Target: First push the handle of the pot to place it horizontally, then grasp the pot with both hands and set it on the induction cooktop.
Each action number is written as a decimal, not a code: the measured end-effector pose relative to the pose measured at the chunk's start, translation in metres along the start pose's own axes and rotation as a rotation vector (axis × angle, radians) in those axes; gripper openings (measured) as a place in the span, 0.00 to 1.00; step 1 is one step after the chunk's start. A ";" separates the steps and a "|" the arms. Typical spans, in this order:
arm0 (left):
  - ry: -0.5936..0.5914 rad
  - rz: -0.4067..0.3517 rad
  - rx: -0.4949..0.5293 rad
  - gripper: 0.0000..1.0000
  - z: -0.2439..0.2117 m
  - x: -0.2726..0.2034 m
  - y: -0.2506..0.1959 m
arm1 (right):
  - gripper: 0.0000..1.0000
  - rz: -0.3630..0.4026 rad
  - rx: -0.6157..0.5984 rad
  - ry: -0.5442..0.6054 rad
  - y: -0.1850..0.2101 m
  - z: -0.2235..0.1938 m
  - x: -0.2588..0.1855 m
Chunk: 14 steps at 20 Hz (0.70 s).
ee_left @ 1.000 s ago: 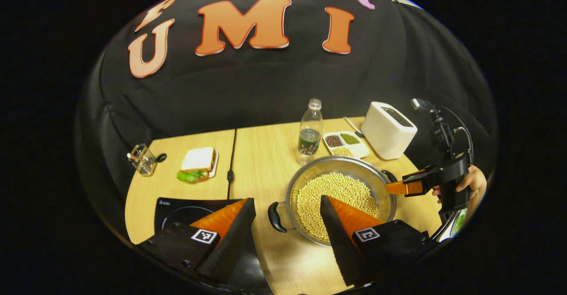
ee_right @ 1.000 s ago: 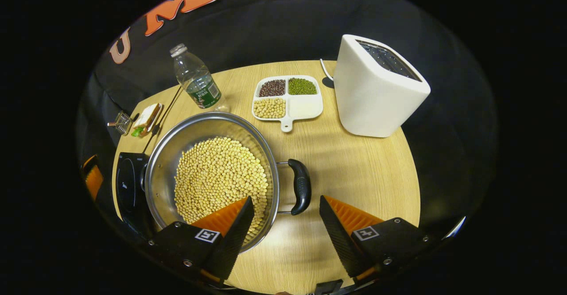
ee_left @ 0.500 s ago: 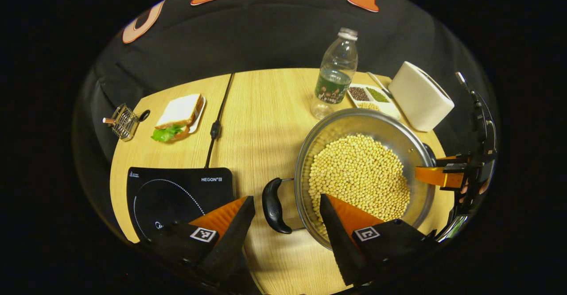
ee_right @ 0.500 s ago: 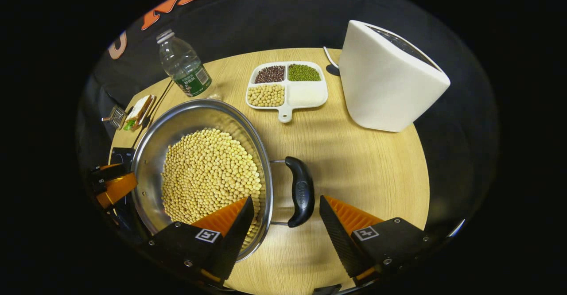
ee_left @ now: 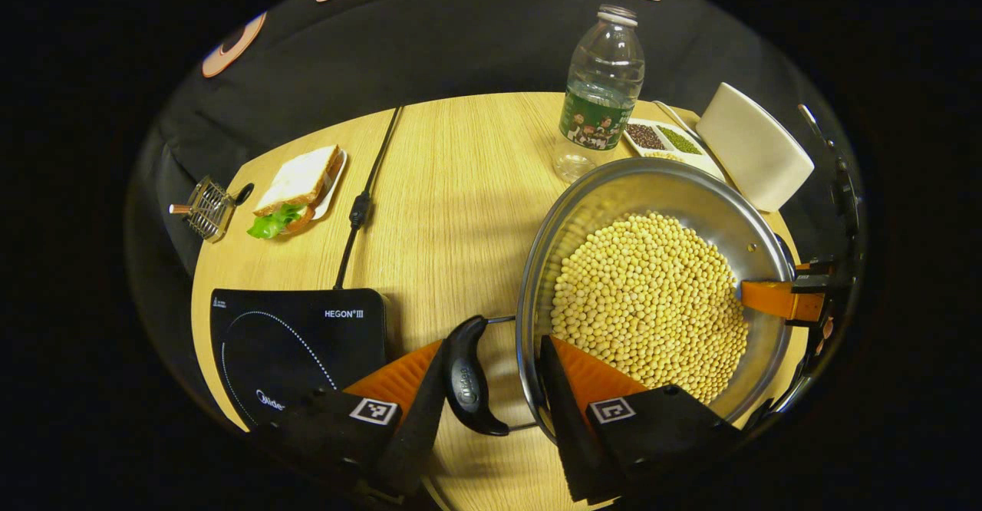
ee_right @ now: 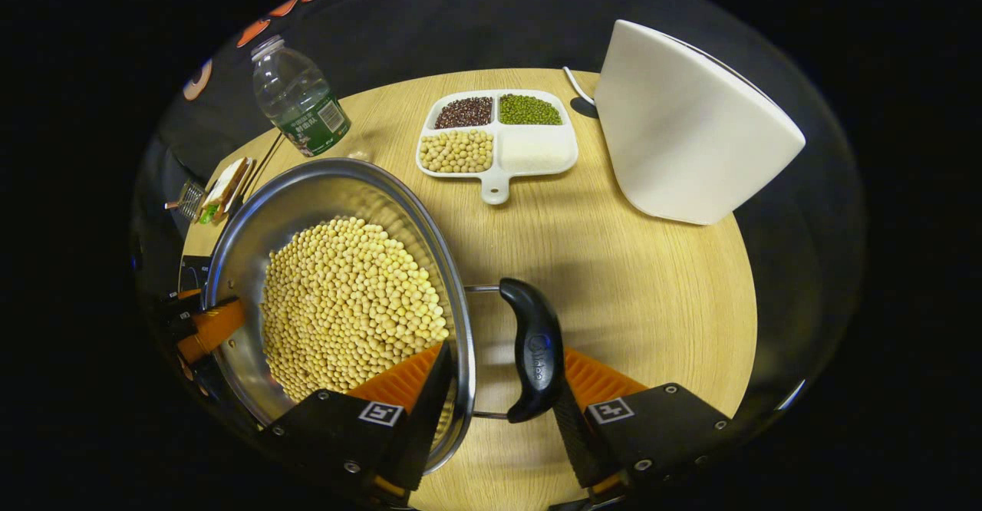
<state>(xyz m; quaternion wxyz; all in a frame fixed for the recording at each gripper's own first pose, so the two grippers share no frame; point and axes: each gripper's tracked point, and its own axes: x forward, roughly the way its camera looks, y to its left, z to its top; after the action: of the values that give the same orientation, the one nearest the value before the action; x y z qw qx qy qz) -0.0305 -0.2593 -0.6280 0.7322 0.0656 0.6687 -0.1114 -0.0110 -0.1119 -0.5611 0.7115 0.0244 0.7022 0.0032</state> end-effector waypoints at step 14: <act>-0.072 0.025 0.018 0.64 0.009 0.002 0.002 | 0.55 0.000 0.071 -0.016 0.001 0.004 -0.020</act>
<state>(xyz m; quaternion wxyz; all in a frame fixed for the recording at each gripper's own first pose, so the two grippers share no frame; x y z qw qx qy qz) -0.0207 -0.2598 -0.6291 0.7564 0.0765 0.6402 -0.1103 -0.0074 -0.1123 -0.5409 0.7157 0.0497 0.6963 -0.0219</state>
